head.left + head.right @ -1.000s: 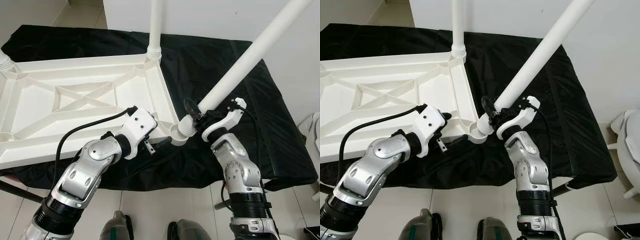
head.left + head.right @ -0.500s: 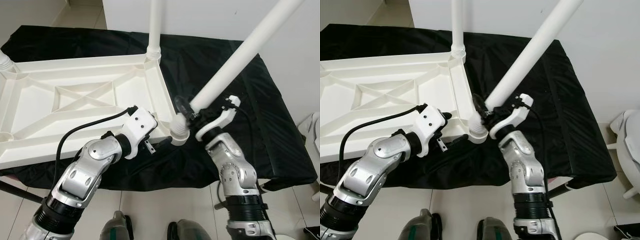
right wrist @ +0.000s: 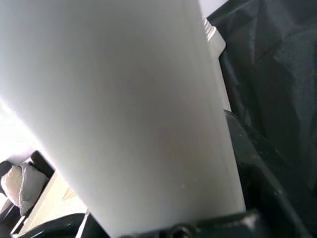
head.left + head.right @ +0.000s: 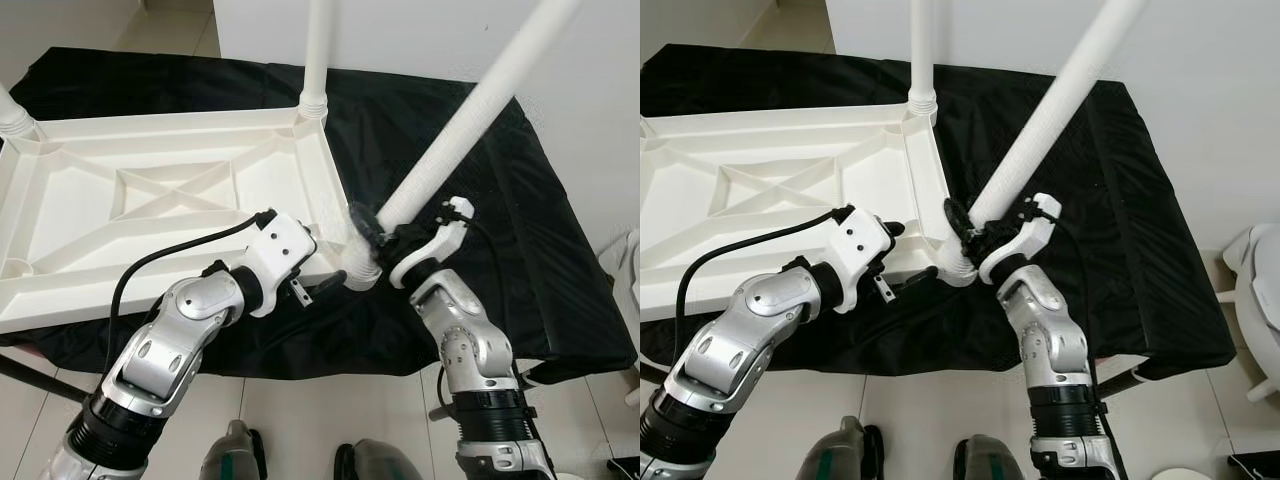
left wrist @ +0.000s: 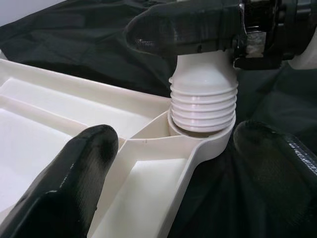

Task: Building children table

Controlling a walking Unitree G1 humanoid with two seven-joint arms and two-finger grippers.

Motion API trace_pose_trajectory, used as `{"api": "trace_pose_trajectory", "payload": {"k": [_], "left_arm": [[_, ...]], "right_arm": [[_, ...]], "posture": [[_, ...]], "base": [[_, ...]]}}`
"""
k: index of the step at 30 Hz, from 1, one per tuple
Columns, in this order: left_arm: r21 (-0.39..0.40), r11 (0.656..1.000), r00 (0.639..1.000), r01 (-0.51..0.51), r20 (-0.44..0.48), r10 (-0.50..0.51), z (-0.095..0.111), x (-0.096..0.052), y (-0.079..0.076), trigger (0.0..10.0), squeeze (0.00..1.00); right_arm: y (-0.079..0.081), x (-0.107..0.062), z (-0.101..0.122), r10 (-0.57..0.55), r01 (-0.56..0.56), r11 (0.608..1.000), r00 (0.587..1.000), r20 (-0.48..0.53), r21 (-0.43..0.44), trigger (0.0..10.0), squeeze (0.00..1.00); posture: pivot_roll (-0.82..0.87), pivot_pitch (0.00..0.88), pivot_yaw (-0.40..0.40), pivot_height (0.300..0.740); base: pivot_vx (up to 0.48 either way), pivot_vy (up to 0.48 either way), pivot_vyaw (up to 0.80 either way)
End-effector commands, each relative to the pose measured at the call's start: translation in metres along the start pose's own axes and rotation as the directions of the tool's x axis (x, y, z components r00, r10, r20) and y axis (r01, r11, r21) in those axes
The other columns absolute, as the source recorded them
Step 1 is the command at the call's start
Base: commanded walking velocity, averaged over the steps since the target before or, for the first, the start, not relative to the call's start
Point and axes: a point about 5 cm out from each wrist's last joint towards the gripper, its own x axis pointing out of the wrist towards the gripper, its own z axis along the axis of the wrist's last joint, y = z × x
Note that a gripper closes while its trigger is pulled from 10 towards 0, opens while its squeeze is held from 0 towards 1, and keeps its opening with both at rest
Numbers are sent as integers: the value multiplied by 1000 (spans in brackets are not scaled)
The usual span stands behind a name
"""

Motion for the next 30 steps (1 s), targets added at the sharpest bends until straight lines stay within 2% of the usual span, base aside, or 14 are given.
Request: {"api": "trace_pose_trajectory", "payload": {"k": [1,11,13,14,16,18,20,23,28,30], "left_arm": [[-8,1000,1000,10,-8,-10,-1,0,-1,10000,0],[-12,1000,1000,17,-12,-18,-2,-1,-3,10000,0],[-22,999,999,26,-25,-27,-5,0,-4,10000,0],[-22,999,999,26,-25,-27,-5,0,-4,10000,0],[-33,999,998,41,-46,-43,-11,1,-7,10000,0],[-39,998,997,51,-58,-53,-13,2,-8,10000,0],[-43,997,996,60,-66,-63,-15,2,-10,10000,0],[-37,996,989,75,-127,-79,-29,3,-11,10000,0],[-35,996,980,87,-176,-92,-42,2,-13,10000,0],[-56,997,968,60,-239,-72,-54,2,-11,10000,0]], "right_arm": [[-10,-4,-9,-49,48,999,997,-53,-13,10000,0],[-8,-5,-11,-47,46,998,998,-48,-35,10000,0],[4,-5,2,30,-30,999,999,30,11,10000,0],[4,-5,2,30,-30,999,999,30,11,10000,0],[11,-3,17,59,-64,997,993,105,38,10000,0],[12,-2,25,57,-65,997,989,137,50,10000,0],[11,-2,33,52,-61,997,986,159,55,10000,0],[2,-1,55,26,-42,997,973,230,64,10000,0],[-8,-2,67,-4,-12,998,965,264,60,10000,0],[-14,-4,73,-22,9,999,961,276,46,10000,0]], "posture": [[-109,80,-32,740],[-106,86,-31,740],[-104,88,-29,740],[-104,88,-29,740],[-105,89,-27,740],[-105,89,-27,740],[-110,88,-22,740],[-117,86,-15,740],[-119,85,-13,740],[-122,84,-9,740]], "base": [[0,0,0],[0,0,0],[0,0,0],[0,0,0],[0,0,0],[0,0,0],[0,0,0],[0,0,0],[0,0,0],[0,0,0]]}}
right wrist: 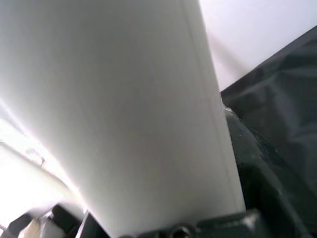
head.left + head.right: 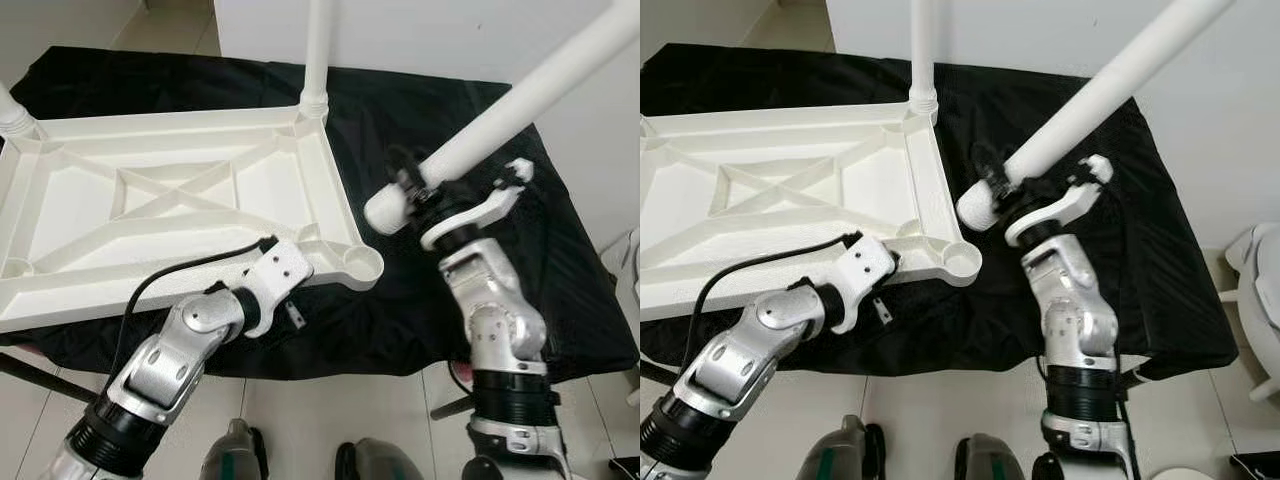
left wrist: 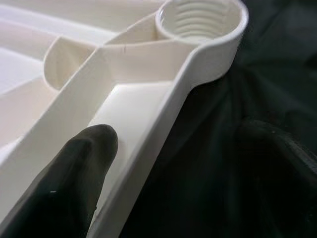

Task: Building children table

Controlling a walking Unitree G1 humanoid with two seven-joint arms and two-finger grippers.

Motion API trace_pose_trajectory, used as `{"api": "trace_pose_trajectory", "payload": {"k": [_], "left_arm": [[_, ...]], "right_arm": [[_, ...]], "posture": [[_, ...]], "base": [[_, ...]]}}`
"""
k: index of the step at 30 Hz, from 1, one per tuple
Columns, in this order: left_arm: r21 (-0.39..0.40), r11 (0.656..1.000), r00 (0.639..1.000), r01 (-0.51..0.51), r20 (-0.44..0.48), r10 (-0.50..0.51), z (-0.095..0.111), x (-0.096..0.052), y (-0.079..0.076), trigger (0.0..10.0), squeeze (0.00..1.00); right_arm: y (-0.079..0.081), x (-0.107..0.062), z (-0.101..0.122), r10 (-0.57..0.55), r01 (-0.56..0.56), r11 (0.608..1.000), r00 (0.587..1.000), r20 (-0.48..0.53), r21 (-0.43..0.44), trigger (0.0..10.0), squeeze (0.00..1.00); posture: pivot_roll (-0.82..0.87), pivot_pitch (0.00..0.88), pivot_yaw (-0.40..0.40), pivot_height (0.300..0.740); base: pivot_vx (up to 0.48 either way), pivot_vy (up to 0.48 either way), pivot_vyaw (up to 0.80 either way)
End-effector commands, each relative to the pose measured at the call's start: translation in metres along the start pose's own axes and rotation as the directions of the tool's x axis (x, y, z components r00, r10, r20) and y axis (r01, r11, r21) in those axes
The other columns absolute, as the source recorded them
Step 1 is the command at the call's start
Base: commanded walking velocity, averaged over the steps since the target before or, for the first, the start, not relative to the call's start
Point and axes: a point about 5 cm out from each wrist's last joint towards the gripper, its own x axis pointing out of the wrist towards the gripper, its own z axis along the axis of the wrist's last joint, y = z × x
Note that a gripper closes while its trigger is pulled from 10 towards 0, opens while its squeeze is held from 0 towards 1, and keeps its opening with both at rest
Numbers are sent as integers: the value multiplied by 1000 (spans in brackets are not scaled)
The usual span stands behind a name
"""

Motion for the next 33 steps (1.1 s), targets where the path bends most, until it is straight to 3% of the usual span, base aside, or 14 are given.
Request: {"api": "trace_pose_trajectory", "payload": {"k": [1,8,9,10,23,33], "left_arm": [[-27,1000,996,15,-84,-17,-16,2,0,10000,0],[-50,995,989,-88,-127,81,-21,5,14,10000,0],[-50,993,989,-103,-114,97,-18,5,18,8235,0],[-49,993,991,-104,-89,99,-13,5,21,0,0],[6,1000,1000,15,20,-15,9,12,11,0,0],[94,988,988,122,82,-130,31,33,0,0,0]], "right_arm": [[-1,2,9,-3,3,1000,1000,25,-8,10000,0],[-2,1,9,-6,6,1000,1000,20,-8,10000,0],[-1,0,7,-8,8,1000,1000,13,-6,10000,0],[-1,0,5,-10,10,1000,1000,7,-5,10000,0],[-4,2,2,-20,20,1000,1000,-14,-11,10000,0],[-4,3,1,-23,23,999,1000,-15,-23,10000,0]], "posture": [[-123,85,-7,740],[-125,84,-3,740],[-125,81,-2,740],[-125,79,-1,740],[-130,69,-1,740],[-143,54,9,740]], "base": [[0,0,0],[0,0,0],[0,0,0],[0,0,0],[0,0,0],[0,0,0]]}}
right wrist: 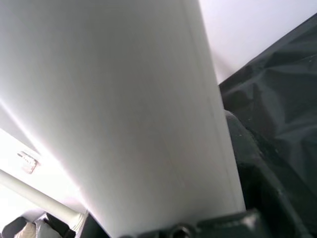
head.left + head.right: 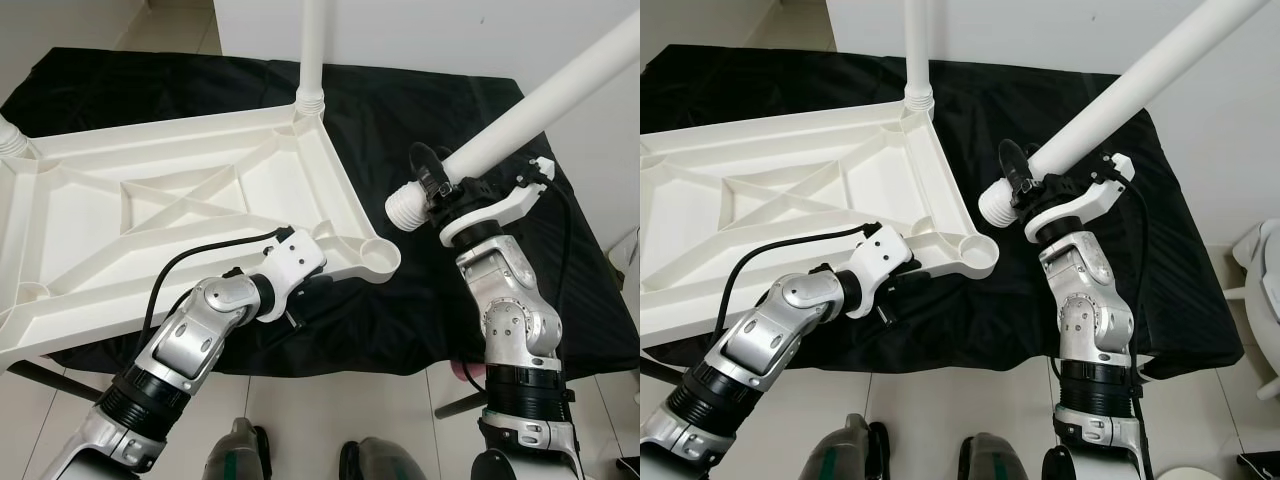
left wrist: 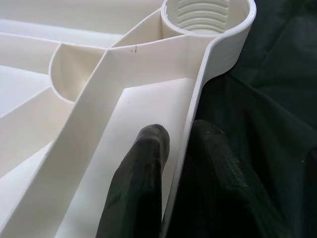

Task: Building children table

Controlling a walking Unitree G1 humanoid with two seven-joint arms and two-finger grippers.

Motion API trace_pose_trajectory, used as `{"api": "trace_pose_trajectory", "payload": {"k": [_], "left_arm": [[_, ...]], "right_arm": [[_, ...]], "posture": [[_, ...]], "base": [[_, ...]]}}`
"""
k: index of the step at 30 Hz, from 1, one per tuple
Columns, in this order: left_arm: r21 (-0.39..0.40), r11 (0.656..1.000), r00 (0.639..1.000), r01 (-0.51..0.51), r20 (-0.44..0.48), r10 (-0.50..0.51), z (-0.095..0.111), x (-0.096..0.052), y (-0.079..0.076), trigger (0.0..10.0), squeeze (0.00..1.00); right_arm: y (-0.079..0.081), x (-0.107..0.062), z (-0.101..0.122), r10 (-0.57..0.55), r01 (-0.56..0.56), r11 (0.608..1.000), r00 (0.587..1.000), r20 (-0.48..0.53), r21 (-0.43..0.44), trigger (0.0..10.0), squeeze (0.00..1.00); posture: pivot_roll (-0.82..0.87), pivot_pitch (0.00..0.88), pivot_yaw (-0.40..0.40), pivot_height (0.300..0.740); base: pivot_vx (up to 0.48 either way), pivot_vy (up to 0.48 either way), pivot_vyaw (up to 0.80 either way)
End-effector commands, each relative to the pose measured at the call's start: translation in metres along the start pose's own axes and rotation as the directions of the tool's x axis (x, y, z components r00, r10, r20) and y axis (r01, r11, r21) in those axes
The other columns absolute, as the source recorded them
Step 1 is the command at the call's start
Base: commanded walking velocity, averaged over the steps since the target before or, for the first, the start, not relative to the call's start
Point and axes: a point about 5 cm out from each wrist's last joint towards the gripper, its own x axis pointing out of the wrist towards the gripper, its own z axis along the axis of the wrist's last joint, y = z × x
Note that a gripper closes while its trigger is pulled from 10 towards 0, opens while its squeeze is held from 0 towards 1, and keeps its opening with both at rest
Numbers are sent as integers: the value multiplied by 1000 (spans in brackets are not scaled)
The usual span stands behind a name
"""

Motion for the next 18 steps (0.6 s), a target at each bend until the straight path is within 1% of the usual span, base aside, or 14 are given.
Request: {"api": "trace_pose_trajectory", "payload": {"k": [1,4,5,6,7,8,10,11,12,13,15,16,17,18], "left_arm": [[85,995,996,48,69,-54,19,9,-5,2118,0],[96,994,995,56,78,-64,22,12,-7,2118,0],[107,992,992,61,101,-72,27,17,-9,1412,0],[108,992,990,65,118,-78,32,20,-10,980,0],[108,992,990,65,118,-78,32,20,-10,980,0],[111,991,988,71,130,-86,36,23,-12,2431,0],[113,991,986,76,137,-91,38,25,-14,2431,0],[115,990,984,86,143,-102,40,27,-17,3059,0],[115,990,984,86,143,-102,40,27,-17,3059,0],[118,988,982,98,149,-115,43,29,-20,10000,0],[118,988,982,98,149,-115,43,29,-20,10000,0],[118,987,980,110,152,-128,44,31,-23,10000,0],[113,985,977,132,154,-149,45,31,-26,10000,78],[106,983,974,148,157,-164,45,30,-28,10000,690]], "right_arm": [[2,2,1,4,-4,1000,1000,7,-16,10000,0],[3,2,1,5,-5,1000,1000,7,-17,10000,0],[3,2,1,7,-6,1000,1000,6,-18,10000,0],[3,1,1,6,-6,1000,1000,3,-26,10000,0],[3,1,1,6,-6,1000,1000,3,-26,10000,0],[3,1,0,5,-5,1000,1000,0,-30,10000,0],[3,1,0,5,-5,999,1000,-2,-33,10000,0],[3,1,0,4,-4,999,1000,-6,-42,10000,0],[3,1,0,4,-4,999,1000,-6,-42,10000,0],[3,1,-1,4,-4,999,1000,-11,-49,10000,0],[3,1,-1,4,-4,999,1000,-11,-49,10000,0],[3,1,-2,3,-4,998,1000,-15,-55,10000,0],[4,2,-3,4,-5,998,1000,-18,-60,10000,0],[4,2,-3,5,-6,998,1000,-20,-62,10000,0]], "posture": [[-149,52,12,740],[-149,52,12,740],[-152,53,14,740],[-154,56,13,740],[-154,56,13,740],[-153,59,13,740],[-153,59,13,740],[-153,61,14,740],[-153,61,14,740],[-153,61,14,740],[-153,61,14,740],[-155,64,16,740],[-153,66,16,740],[-153,66,16,740]], "base": [[0,0,0],[0,0,0],[0,0,0],[0,0,0],[0,0,0],[0,0,0],[0,0,0],[0,0,0],[0,0,0],[0,0,0],[0,0,0],[0,0,0],[0,0,0],[0,0,0]]}}
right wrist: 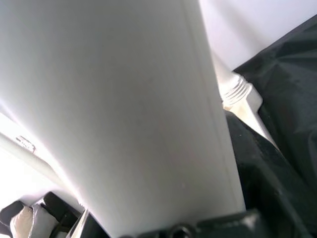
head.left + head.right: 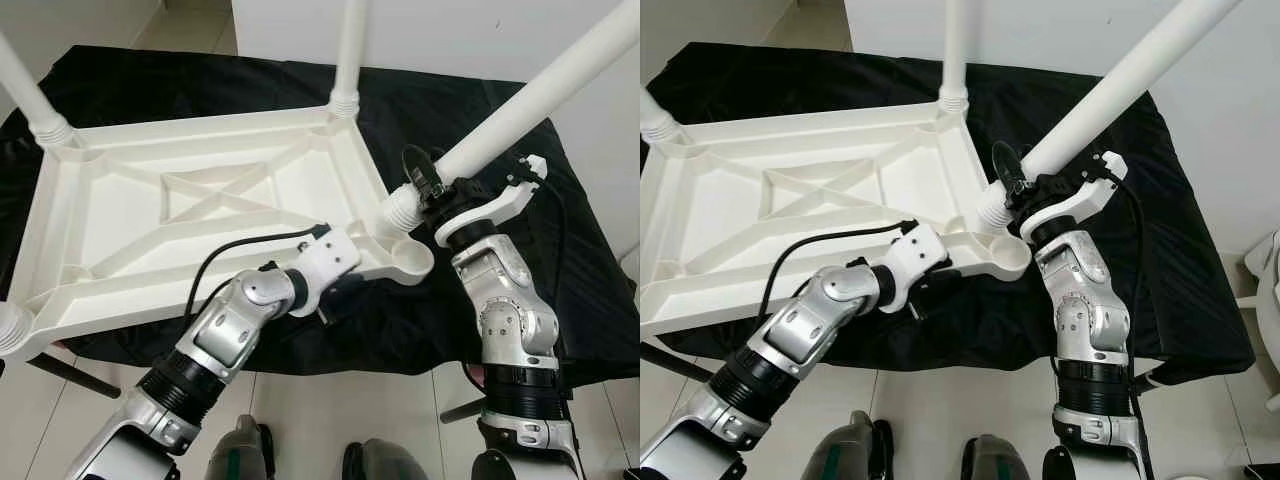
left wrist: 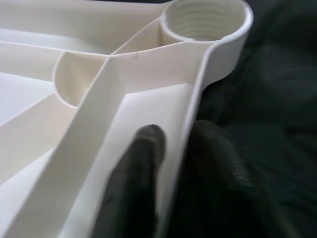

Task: Building children table

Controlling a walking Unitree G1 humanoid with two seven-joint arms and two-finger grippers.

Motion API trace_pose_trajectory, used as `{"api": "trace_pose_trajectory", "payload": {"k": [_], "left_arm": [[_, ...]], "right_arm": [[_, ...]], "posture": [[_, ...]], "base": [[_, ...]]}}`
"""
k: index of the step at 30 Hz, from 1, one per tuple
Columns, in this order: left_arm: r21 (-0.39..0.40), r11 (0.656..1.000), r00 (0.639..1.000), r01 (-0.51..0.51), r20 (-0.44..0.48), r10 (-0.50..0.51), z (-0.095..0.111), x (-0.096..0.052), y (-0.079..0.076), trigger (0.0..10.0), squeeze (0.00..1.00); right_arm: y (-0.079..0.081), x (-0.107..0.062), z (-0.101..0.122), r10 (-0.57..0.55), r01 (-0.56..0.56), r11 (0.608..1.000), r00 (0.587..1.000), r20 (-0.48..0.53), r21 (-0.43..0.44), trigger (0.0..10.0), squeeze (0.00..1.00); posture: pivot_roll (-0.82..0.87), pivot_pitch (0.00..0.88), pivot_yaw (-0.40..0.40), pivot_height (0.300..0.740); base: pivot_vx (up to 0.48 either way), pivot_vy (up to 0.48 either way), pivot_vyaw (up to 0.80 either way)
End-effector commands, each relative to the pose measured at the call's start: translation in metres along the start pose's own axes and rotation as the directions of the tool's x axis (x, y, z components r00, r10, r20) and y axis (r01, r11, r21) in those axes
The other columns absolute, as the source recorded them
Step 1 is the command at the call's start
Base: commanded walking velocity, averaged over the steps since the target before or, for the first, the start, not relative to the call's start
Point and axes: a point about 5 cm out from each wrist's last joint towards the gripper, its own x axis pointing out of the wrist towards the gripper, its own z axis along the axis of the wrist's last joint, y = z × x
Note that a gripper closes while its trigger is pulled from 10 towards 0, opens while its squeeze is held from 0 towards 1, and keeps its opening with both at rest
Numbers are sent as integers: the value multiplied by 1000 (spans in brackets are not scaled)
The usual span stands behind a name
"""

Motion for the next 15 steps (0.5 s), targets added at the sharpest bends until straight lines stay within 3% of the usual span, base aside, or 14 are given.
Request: {"api": "trace_pose_trajectory", "payload": {"k": [1,7,8,9,12,15], "left_arm": [[66,994,991,86,99,-92,24,2,-10,10000,1000],[75,992,989,105,96,-112,23,-1,-12,10000,1000],[90,991,990,102,86,-110,21,-2,-11,10000,686],[98,990,991,98,80,-106,20,-3,-10,10000,0],[93,992,993,86,74,-93,19,-5,-8,10000,0],[66,998,996,24,90,-30,22,-8,0,10000,0]], "right_arm": [[0,0,0,-6,6,1000,1000,3,-19,10000,0],[1,0,-1,-5,5,1000,1000,-1,-26,10000,0],[1,0,-2,-4,4,1000,1000,-4,-30,10000,0],[1,0,-3,-3,2,999,1000,-8,-40,10000,0],[2,0,-4,3,-4,998,1000,-18,-68,10000,0],[2,0,-5,-9,4,984,1000,-28,-176,10000,0]], "posture": [[-150,68,17,740],[-146,69,16,740],[-146,69,16,740],[-142,73,16,740],[-140,73,16,740],[-141,72,16,740]], "base": [[0,0,0],[0,0,0],[0,0,0],[0,0,0],[0,0,0],[0,0,0]]}}
